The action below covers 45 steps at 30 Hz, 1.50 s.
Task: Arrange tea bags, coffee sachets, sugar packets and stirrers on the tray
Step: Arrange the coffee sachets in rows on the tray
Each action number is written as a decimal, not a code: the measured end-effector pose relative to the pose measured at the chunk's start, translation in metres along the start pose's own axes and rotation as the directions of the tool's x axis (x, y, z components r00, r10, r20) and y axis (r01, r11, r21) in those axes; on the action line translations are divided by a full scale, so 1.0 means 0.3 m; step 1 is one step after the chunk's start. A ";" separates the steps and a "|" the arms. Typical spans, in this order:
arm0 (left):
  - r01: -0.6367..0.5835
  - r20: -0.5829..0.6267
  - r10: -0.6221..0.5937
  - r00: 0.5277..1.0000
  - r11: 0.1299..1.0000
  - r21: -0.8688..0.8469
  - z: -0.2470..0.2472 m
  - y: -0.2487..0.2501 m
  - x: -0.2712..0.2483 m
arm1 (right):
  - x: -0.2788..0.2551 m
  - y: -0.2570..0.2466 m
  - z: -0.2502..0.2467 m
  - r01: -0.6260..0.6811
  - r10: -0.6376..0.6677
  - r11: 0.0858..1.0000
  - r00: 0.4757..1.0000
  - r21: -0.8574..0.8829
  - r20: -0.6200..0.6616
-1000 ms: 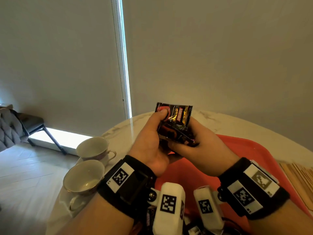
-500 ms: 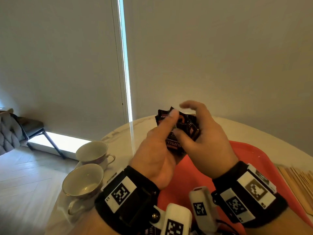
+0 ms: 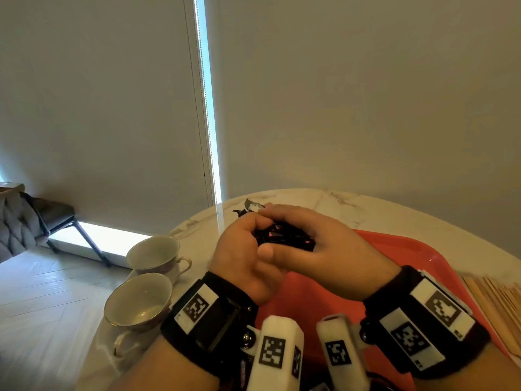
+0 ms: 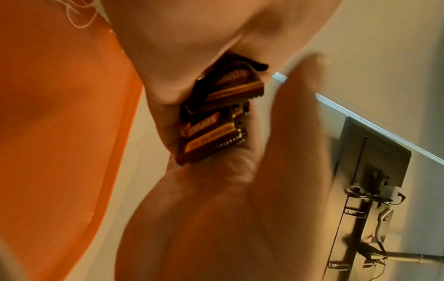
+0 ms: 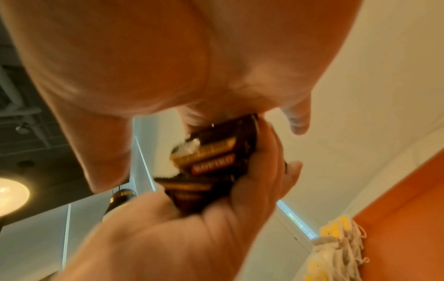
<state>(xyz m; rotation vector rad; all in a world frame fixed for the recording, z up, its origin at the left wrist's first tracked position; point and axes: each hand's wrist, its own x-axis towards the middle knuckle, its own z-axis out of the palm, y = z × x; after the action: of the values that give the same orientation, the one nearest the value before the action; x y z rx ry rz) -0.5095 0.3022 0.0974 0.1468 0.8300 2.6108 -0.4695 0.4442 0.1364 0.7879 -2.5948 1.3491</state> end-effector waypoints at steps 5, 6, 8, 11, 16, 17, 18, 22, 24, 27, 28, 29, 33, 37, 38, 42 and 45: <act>-0.118 -0.091 0.124 0.988 0.991 0.066 -0.041 0.010 0.032 | 0.016 0.019 0.012 -0.017 0.031 0.982 0.997 0.186 -0.068; -0.126 -0.099 0.134 0.986 0.988 0.086 -0.045 0.011 0.031 | 0.018 0.024 0.014 -0.007 0.026 0.984 0.995 0.180 -0.098; -0.137 -0.112 0.152 0.982 0.983 0.125 -0.051 0.014 0.030 | 0.019 0.034 0.009 0.005 0.013 0.993 0.988 0.121 -0.151; -0.126 -0.068 0.137 0.988 0.980 0.156 -0.049 0.020 0.018 | 0.018 0.043 -0.002 0.006 0.000 1.000 0.979 0.025 -0.204; -0.097 0.000 0.098 0.995 0.985 0.143 -0.032 0.044 -0.010 | 0.028 0.064 0.008 -0.004 -0.020 0.995 0.970 -0.100 -0.242; -0.098 0.012 0.097 0.995 0.982 0.163 -0.029 0.043 -0.012 | 0.029 0.067 0.012 -0.003 -0.024 0.994 0.970 -0.112 -0.241; -0.100 0.005 0.101 0.995 0.975 0.201 -0.026 0.042 -0.014 | 0.031 0.072 0.014 -0.003 -0.025 0.993 0.972 -0.121 -0.234; -0.076 -0.115 0.123 0.986 0.934 0.349 -0.026 0.039 -0.013 | 0.032 0.086 0.014 -0.020 0.007 0.998 0.977 -0.059 -0.212; -0.068 -0.147 0.132 0.980 0.924 0.376 -0.028 0.043 -0.012 | 0.036 0.097 0.015 -0.037 0.039 0.999 0.957 0.014 -0.287; -0.076 -0.142 0.149 0.979 0.904 0.421 -0.034 0.048 -0.010 | 0.045 0.119 0.012 -0.020 0.075 0.989 0.918 0.144 -0.390; -0.082 -0.130 0.153 0.980 0.896 0.437 -0.037 0.046 -0.011 | 0.046 0.128 0.010 -0.015 0.103 0.974 0.918 0.225 -0.383; -0.088 -0.122 0.159 0.980 0.889 0.450 -0.040 0.044 -0.011 | 0.046 0.133 0.008 -0.019 0.137 0.949 0.923 0.316 -0.359; -0.106 -0.126 0.186 0.974 0.875 0.473 -0.046 0.034 -0.013 | 0.044 0.132 0.012 -0.080 0.222 0.891 0.936 0.448 -0.274; -0.093 -0.142 0.162 0.977 0.911 0.401 -0.039 0.028 -0.011 | 0.043 0.133 0.005 -0.111 0.279 0.854 0.922 0.508 -0.267; -0.087 -0.150 0.152 0.977 0.924 0.372 -0.040 0.031 -0.011 | 0.043 0.135 0.000 -0.115 0.295 0.844 0.915 0.523 -0.275; -0.091 -0.191 0.153 0.970 0.950 0.298 -0.054 0.044 0.001 | 0.046 0.149 -0.026 -0.036 0.301 0.822 0.875 0.569 -0.380; -0.069 -0.198 0.142 0.970 0.939 0.337 -0.040 0.035 0.000 | 0.054 0.164 -0.021 0.013 0.287 0.817 0.858 0.577 -0.425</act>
<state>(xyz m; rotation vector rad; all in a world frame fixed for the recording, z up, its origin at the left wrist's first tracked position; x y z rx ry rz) -0.5156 0.2879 0.0935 -0.0083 1.3708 2.5987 -0.5086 0.4659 0.1095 0.2210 -1.8845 2.0840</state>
